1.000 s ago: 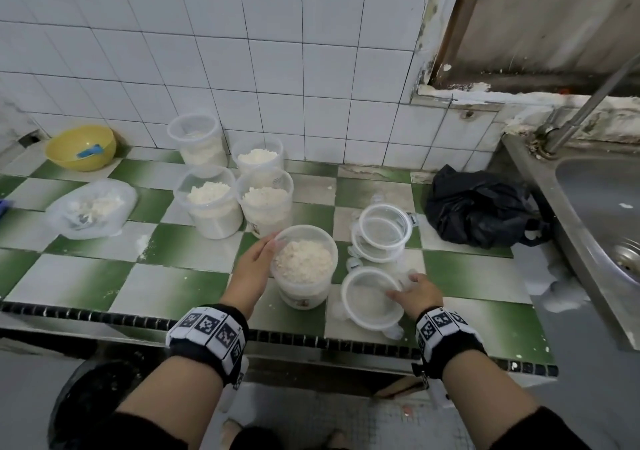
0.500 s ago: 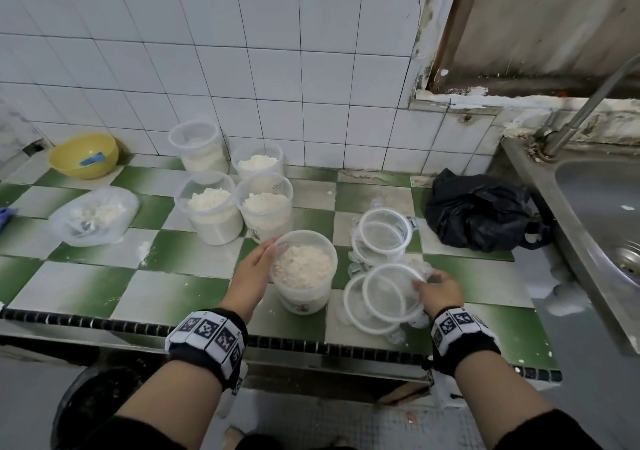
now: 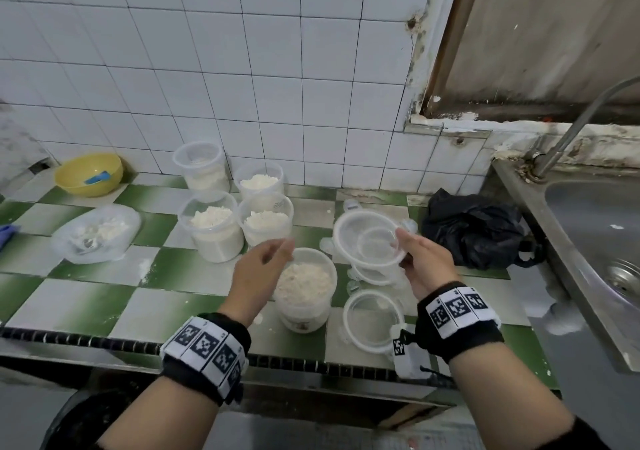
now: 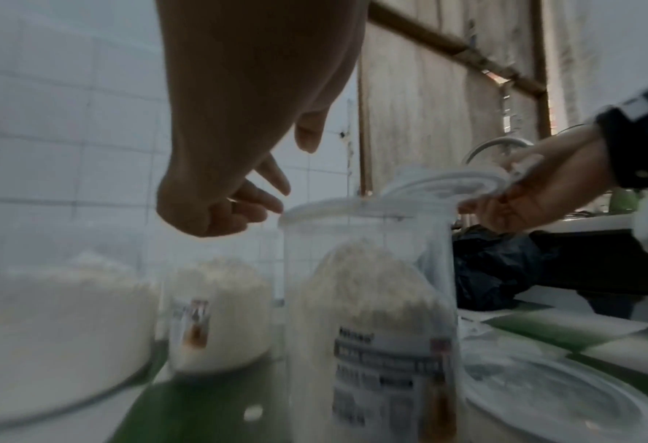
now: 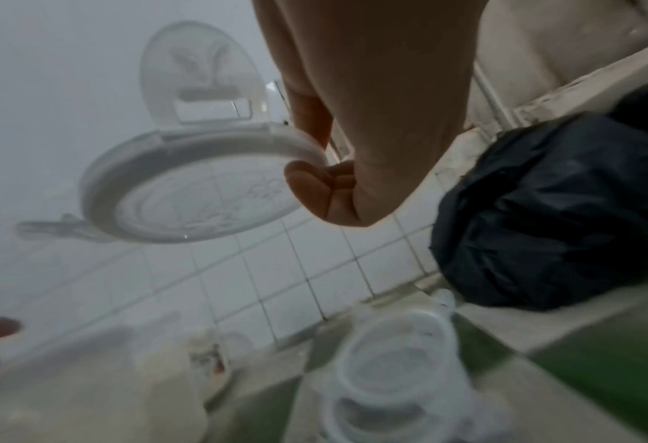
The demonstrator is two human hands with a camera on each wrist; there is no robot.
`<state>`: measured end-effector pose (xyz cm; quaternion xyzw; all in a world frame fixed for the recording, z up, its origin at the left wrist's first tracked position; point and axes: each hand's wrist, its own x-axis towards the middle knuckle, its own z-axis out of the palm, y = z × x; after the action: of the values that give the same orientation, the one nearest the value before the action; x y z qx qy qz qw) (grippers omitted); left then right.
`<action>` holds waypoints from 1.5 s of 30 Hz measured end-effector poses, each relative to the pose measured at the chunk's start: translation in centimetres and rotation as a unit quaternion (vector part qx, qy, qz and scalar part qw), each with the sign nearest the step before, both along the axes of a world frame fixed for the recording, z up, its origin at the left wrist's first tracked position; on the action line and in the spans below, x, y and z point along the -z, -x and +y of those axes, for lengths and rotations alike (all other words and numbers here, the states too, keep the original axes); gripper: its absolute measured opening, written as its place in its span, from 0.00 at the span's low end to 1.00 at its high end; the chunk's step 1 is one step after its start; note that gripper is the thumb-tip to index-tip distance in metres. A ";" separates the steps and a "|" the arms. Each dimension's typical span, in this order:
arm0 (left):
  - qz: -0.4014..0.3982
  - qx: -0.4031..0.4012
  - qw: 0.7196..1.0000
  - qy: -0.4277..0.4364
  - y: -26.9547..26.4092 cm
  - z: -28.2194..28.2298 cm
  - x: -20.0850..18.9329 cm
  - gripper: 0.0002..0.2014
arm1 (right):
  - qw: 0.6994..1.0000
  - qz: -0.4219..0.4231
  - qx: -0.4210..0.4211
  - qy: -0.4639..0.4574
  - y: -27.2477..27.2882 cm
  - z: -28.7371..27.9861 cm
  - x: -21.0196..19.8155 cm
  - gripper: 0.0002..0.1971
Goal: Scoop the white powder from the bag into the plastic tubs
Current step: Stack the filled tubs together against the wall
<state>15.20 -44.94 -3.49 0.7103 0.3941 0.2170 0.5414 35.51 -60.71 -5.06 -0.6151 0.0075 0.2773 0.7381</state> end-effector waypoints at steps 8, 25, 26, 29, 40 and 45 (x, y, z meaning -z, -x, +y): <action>-0.086 0.016 0.973 0.213 0.5 0.6 -3.1 0.09 | 0.993 -0.064 -0.101 -0.008 4.3 3.9 -2.5 0.07; -0.101 -0.009 0.979 0.179 3.7 2.6 -2.4 0.07 | 0.977 -0.068 -0.200 -0.005 5.5 4.1 -3.9 0.10; -0.062 -0.009 0.988 0.138 3.6 2.6 -1.9 0.07 | 0.973 -0.096 -0.207 0.027 5.6 3.9 -3.3 0.09; 0.031 -0.026 0.998 0.055 3.3 2.7 0.0 0.07 | 0.957 -0.154 -0.217 0.119 5.9 3.7 -1.3 0.11; 0.110 -0.028 0.993 0.026 3.2 2.5 2.9 0.12 | 0.915 -0.216 -0.206 0.271 6.3 4.0 2.0 0.09; 0.154 -0.051 0.985 -0.063 2.8 2.0 1.9 0.12 | 0.914 -0.208 -0.207 0.281 6.2 4.2 2.1 0.08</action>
<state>12.41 -42.95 -5.37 0.7471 0.4939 0.1568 0.4164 29.34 -56.56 -7.13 -0.8288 -0.1958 0.2765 0.4453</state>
